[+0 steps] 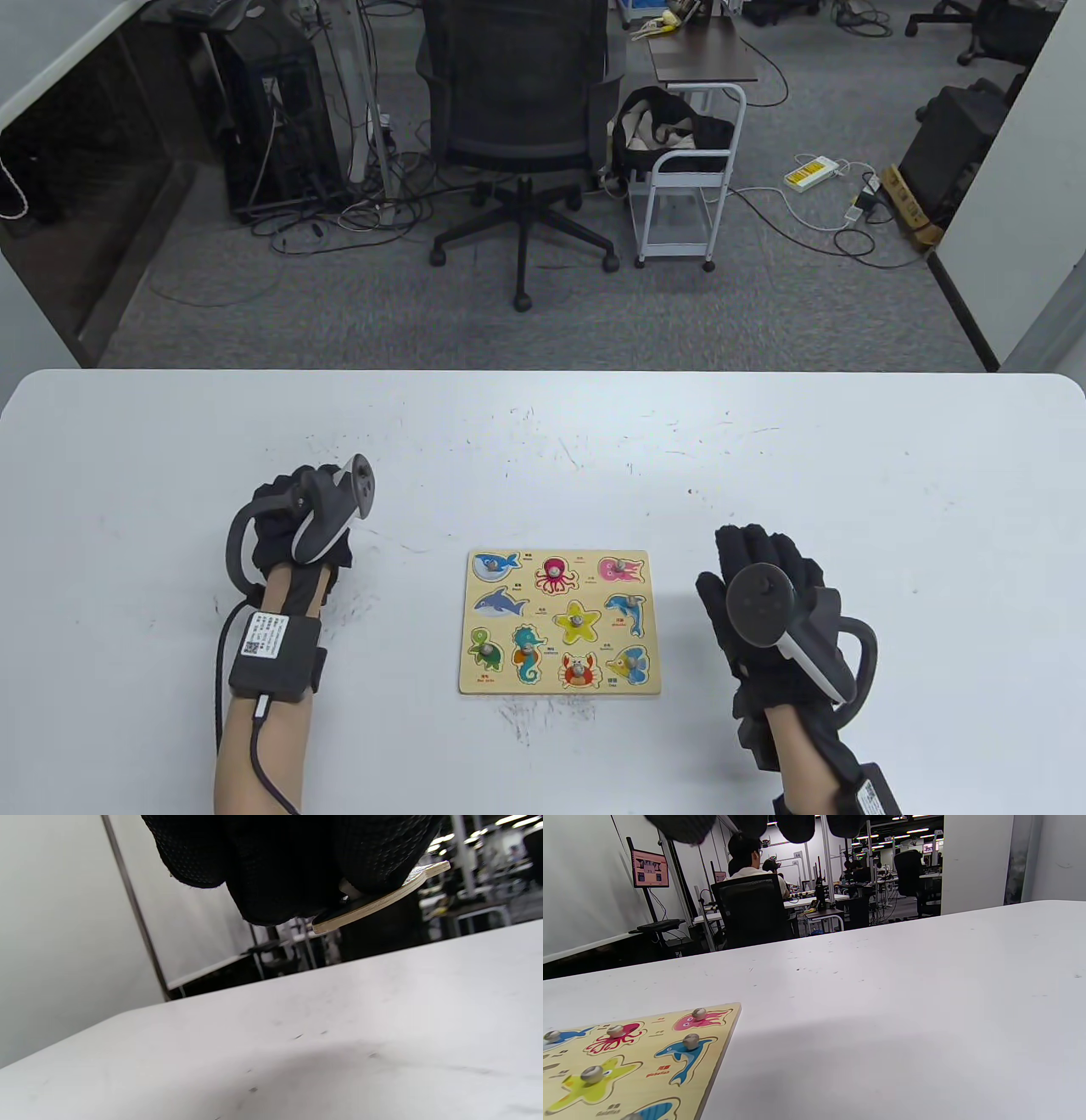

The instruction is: Fit puzzle pieces into frame

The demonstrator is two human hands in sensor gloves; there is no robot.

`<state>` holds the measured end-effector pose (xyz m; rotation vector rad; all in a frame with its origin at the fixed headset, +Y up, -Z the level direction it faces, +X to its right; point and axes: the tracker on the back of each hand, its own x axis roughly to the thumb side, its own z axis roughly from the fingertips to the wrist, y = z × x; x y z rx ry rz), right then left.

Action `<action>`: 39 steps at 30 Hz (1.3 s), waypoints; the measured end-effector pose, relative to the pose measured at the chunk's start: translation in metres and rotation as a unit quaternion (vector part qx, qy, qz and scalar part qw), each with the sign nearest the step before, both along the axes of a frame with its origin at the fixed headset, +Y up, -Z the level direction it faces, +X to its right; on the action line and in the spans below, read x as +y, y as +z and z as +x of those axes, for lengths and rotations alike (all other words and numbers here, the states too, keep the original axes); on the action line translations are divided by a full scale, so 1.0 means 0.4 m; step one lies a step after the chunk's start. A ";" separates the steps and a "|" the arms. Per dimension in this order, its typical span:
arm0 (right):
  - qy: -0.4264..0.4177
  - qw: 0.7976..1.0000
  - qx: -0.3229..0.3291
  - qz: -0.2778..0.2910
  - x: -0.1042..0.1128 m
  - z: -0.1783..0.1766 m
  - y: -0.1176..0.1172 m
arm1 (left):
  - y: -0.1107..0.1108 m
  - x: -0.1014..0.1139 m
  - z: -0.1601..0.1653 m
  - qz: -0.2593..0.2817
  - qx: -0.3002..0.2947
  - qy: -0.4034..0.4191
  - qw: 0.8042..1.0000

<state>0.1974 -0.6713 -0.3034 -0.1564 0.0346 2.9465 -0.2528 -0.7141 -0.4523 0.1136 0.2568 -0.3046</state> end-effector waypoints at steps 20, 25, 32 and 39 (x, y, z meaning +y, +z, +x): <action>-0.018 0.999 0.037 0.015 0.013 -0.014 0.012 | 0.223 0.043 0.320 0.014 -0.171 -0.002 0.985; -0.020 0.999 0.040 0.017 0.013 -0.015 0.011 | 0.233 -0.009 0.361 -0.013 -0.185 -0.022 0.982; -0.023 0.999 0.043 0.016 0.011 -0.014 0.011 | 0.227 -0.089 0.390 -0.058 -0.195 -0.045 0.978; -0.027 0.999 0.043 0.015 0.011 -0.013 0.012 | 0.225 -0.132 0.416 -0.076 -0.203 -0.059 0.974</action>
